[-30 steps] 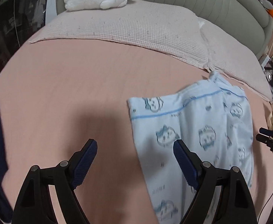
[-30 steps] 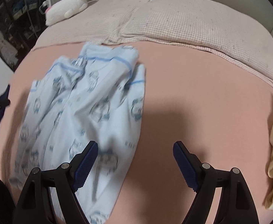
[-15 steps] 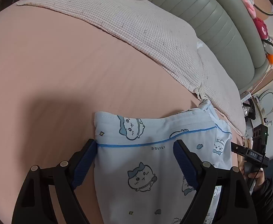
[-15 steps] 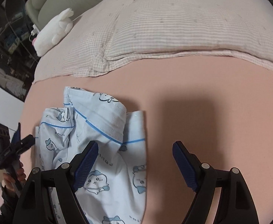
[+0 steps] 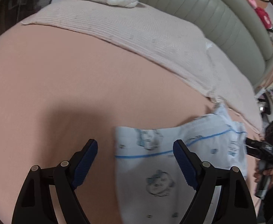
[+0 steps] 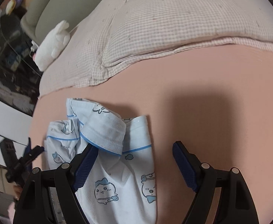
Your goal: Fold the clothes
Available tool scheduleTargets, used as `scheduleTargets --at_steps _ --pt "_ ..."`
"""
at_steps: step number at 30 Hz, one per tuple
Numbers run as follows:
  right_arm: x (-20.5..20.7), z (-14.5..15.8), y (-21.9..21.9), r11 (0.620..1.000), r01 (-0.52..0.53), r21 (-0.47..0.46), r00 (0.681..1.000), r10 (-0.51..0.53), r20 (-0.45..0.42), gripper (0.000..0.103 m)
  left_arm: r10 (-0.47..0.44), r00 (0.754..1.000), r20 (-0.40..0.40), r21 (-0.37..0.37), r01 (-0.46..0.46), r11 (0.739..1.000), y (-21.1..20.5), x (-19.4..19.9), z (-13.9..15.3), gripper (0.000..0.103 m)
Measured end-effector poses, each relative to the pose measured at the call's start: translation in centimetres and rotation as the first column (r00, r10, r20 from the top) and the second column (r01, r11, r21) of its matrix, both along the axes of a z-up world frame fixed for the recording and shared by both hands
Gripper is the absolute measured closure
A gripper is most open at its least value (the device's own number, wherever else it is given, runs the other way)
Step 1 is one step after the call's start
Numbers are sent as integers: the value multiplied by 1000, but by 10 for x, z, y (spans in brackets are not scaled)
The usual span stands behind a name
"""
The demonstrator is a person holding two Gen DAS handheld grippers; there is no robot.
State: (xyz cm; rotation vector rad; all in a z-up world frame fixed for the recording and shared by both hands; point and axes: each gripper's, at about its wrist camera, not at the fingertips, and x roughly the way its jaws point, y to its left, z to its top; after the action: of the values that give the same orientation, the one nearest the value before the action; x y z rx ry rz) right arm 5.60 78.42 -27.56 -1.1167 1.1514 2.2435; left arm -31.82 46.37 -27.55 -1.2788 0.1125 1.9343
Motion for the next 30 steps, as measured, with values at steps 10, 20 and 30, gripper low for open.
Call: scheduleTargets --at_steps 10,20,30 --pt "-25 -1 -5 998 -57 -18 997 56 -59 31 -86 988 132 173 62 983 9 9 -14 19" --pt "-16 -15 6 991 9 -133 991 -26 -131 51 8 989 149 152 -31 988 -17 -2 -22 76" --pt "-7 -24 18 951 21 -308 962 -103 -255 35 -5 996 93 125 -7 992 -26 3 -21 79"
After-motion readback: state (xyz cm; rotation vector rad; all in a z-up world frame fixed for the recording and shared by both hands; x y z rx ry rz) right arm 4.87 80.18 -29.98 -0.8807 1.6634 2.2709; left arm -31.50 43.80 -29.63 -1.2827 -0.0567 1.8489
